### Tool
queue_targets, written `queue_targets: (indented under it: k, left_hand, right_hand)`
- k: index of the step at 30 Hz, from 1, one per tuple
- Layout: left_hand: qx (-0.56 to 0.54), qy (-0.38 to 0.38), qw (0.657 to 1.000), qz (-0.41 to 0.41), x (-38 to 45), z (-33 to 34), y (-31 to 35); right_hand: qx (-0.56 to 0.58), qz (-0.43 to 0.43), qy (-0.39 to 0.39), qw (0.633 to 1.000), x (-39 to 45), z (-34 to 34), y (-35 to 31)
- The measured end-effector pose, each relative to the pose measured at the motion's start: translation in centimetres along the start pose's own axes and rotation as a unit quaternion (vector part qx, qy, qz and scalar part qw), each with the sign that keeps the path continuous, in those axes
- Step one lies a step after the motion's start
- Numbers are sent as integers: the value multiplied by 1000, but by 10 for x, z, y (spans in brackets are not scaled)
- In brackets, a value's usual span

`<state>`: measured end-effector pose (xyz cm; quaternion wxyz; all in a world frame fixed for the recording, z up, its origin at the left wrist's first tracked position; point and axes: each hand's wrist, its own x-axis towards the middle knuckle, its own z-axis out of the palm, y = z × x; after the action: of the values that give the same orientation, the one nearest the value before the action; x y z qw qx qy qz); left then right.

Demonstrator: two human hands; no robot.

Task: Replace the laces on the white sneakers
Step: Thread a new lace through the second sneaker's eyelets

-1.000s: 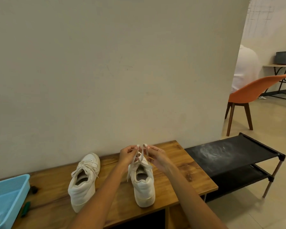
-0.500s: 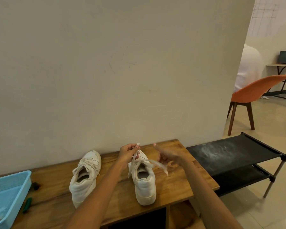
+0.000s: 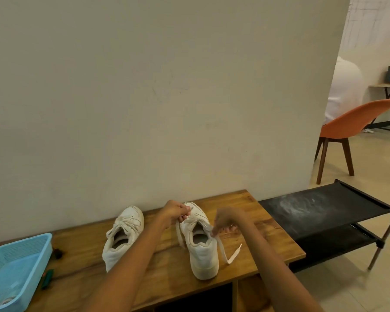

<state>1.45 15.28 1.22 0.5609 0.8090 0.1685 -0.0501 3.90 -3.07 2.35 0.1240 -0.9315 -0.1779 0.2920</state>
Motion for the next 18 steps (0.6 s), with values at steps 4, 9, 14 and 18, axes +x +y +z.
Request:
queue_targets:
  k: [4, 9, 14, 18]
  left_hand:
    - [-22, -1, 1000, -5, -3, -4, 0]
    - [-166, 29, 985, 20, -1, 1, 7]
    - [-213, 31, 976, 36, -4, 20, 7]
    - [-231, 27, 971, 55, -4, 28, 2]
  right_hand:
    - [108, -19, -32, 993, -13, -13, 7]
    - [406, -145, 37, 902, -15, -14, 19]
    - [632, -150, 69, 757, 8, 16, 17]
    - [709, -174, 81, 678, 18, 27, 9]
